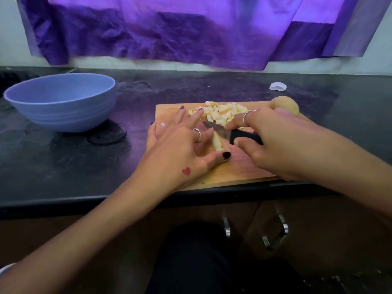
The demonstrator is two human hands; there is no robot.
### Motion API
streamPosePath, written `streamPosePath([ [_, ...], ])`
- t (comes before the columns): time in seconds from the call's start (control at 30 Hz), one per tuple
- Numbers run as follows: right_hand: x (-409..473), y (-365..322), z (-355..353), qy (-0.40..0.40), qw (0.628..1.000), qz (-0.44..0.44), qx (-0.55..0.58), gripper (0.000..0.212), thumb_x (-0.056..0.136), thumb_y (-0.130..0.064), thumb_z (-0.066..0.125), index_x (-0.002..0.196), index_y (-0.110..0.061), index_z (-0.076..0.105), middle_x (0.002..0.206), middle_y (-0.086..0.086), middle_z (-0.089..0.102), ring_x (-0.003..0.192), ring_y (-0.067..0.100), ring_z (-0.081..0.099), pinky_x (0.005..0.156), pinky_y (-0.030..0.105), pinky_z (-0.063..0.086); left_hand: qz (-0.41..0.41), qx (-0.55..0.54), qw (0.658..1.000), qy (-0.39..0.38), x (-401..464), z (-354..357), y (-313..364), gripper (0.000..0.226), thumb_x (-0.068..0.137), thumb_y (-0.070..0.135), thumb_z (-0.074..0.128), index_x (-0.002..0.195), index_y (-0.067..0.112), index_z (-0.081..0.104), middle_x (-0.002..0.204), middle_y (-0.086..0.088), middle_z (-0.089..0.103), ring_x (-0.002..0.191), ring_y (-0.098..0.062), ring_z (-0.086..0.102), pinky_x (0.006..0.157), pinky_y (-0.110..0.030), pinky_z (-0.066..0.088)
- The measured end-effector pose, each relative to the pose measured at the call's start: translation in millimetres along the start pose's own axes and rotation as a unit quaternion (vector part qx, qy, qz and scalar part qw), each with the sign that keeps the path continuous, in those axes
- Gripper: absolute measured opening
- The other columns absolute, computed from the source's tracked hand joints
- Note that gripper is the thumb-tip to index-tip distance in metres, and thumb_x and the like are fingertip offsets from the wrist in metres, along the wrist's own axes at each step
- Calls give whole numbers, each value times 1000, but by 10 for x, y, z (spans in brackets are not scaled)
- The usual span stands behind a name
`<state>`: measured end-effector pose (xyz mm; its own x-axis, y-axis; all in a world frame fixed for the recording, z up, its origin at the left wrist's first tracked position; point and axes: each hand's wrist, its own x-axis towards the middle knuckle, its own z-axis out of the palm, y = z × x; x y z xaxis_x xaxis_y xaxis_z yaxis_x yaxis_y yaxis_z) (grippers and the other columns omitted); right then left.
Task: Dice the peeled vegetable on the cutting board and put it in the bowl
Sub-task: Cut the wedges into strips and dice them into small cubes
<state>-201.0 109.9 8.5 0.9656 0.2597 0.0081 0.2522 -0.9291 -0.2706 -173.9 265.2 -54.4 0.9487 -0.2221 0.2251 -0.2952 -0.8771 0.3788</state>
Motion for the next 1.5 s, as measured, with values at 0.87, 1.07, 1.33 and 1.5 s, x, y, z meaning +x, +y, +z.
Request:
streamPosePath([
  [0.87,-54,-147,-19,2,991,-2,-130,36,94,-25,53,129,-19,50,116,6,55,103,23,55,64,25,39,16,6,1000,-3,28,-14,2,65,79,65,50,138,38,43,152,23,20,145,-5,5,114,-56,8],
  [1.07,-188,-104,-57,-22,996,20,-79,31,93,-16,54,122,-25,54,79,1,44,68,16,65,56,24,48,37,6,999,0,48,13,-32,67,80,65,48,141,37,39,153,21,19,145,-6,7,115,-55,9],
  [1.33,-84,-107,26,14,998,47,-32,28,91,-13,56,117,-25,55,76,-1,46,45,11,55,37,12,40,50,-12,999,9,51,5,-55,73,77,71,47,138,32,46,147,7,41,140,-16,29,115,-50,20],
  [1.5,-181,-75,4,-6,998,50,-26,35,91,-15,59,124,-24,52,66,0,49,43,13,52,44,19,42,38,-66,997,17,60,24,-41,80,62,75,46,130,35,54,130,6,56,130,-17,41,111,-47,29],
])
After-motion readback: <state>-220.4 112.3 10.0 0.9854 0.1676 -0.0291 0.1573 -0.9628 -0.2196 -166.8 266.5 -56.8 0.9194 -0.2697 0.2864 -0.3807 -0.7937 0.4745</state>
